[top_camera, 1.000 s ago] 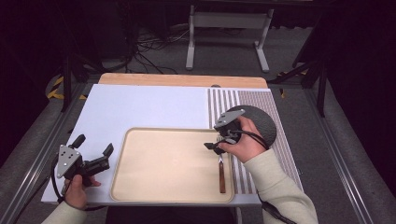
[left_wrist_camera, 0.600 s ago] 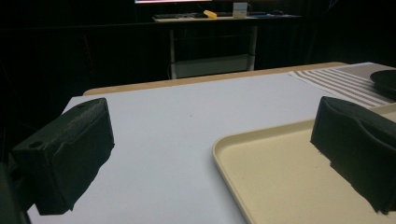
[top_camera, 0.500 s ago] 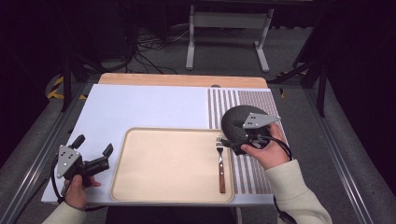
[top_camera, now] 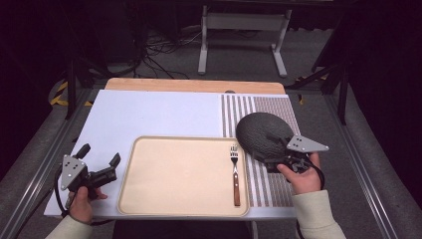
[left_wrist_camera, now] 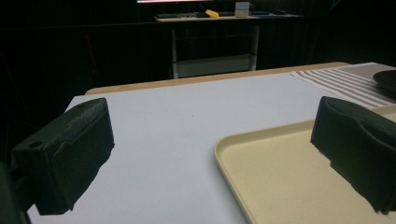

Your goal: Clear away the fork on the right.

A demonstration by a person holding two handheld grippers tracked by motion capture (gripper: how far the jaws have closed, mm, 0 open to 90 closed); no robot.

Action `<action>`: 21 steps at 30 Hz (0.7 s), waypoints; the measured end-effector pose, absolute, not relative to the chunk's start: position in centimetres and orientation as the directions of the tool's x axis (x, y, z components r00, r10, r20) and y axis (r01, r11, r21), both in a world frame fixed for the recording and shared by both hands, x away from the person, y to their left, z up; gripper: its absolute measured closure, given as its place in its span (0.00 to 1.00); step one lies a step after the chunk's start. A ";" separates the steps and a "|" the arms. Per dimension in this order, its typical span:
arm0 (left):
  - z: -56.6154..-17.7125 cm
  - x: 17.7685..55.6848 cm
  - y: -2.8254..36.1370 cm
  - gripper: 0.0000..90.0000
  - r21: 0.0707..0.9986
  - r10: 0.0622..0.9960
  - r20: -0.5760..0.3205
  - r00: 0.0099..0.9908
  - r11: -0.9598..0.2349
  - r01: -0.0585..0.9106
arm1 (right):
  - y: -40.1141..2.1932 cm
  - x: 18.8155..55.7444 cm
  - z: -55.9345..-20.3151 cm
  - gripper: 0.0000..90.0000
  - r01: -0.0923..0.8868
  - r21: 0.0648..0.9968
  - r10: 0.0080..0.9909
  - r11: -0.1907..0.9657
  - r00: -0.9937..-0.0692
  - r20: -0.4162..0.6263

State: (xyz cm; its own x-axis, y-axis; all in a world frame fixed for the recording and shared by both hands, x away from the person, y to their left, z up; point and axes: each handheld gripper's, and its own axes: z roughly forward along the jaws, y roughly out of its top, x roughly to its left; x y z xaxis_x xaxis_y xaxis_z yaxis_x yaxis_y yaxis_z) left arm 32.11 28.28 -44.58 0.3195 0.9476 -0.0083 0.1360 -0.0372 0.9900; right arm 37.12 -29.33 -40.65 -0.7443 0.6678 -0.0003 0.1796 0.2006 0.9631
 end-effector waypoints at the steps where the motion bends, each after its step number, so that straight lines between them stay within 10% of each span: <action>1: -44.6 32.1 28.3 0.00 0.990 0.948 -0.008 0.319 -0.037 0.136 | -29.6 37.1 -40.8 0.17 0.176 0.965 0.673 0.193 -0.740 0.000; 21: -44.5 32.3 28.6 0.00 0.992 0.947 -0.014 0.320 -0.028 0.127 | -34.1 35.5 -44.1 0.16 0.227 0.967 0.774 0.114 -0.631 0.057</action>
